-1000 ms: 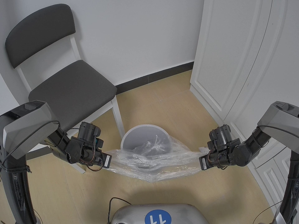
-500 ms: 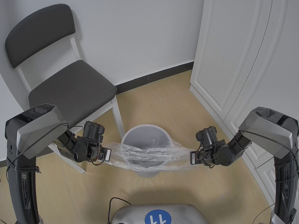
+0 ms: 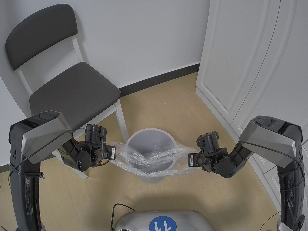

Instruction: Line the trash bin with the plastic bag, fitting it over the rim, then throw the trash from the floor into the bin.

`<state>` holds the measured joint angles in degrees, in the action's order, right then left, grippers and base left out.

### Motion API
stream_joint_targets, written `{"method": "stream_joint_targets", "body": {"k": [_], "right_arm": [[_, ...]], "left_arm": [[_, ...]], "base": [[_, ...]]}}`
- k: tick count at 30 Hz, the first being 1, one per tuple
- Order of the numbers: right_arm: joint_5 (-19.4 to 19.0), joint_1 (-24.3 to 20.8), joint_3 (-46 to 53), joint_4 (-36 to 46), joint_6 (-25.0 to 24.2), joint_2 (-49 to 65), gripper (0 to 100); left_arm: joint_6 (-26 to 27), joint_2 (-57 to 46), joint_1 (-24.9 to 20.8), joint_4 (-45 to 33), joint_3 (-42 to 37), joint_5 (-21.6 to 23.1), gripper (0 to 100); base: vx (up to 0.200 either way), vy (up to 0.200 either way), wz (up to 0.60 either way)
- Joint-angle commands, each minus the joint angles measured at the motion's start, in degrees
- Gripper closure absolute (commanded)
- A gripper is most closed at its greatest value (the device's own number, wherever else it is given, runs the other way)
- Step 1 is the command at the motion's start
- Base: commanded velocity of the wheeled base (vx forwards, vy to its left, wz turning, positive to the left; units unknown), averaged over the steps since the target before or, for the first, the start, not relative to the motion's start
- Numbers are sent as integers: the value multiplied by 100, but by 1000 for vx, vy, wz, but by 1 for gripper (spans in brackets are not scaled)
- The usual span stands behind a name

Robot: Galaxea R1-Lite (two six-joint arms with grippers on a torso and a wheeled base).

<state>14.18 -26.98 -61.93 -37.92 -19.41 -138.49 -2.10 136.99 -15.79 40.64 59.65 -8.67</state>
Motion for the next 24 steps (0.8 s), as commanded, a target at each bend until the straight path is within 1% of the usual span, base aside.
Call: {"method": "stream_joint_targets", "body": {"k": [1,2,5,7,8,10,13,15,17,18,19,20,21,24], "right_arm": [[-3,-159,550,-347,236,366,100],[-3,-159,550,-347,236,366,100],[6,-115,867,-374,763,401,100],[6,-80,1016,-374,1018,366,100],[6,-71,1034,-374,1053,366,100],[15,-62,1157,-374,1308,296,100],[15,-18,1192,-374,1431,208,100],[24,17,1209,-374,1501,138,100],[112,43,1209,-374,1589,85,100],[314,87,1201,-374,1695,-12,100],[419,96,1174,-382,1747,-82,100],[419,96,1174,-382,1747,-82,100],[525,96,1165,-382,1791,-161,100],[542,96,1165,-382,1791,-205,100]], "left_arm": [[-1,-374,-21,357,-437,234,100],[-1,-374,-21,357,-437,234,100],[43,-418,14,559,-735,656,100],[51,-348,41,576,-771,770,100],[51,-330,49,576,-771,788,100],[166,-190,111,567,-762,884,100],[412,-23,199,585,-753,884,100],[447,30,208,603,-744,902,100],[447,109,225,647,-718,884,100],[465,215,269,726,-691,884,100],[473,285,287,796,-683,884,100],[473,285,287,796,-683,884,100],[491,408,313,945,-674,876,100],[517,461,322,1086,-683,876,100]], "base": [[0,0,0],[0,0,0],[0,0,0],[0,0,0],[0,0,0],[0,0,0],[0,0,0],[0,0,0],[0,0,0],[0,0,0],[0,0,0],[0,0,0],[0,0,0],[0,0,0]]}}
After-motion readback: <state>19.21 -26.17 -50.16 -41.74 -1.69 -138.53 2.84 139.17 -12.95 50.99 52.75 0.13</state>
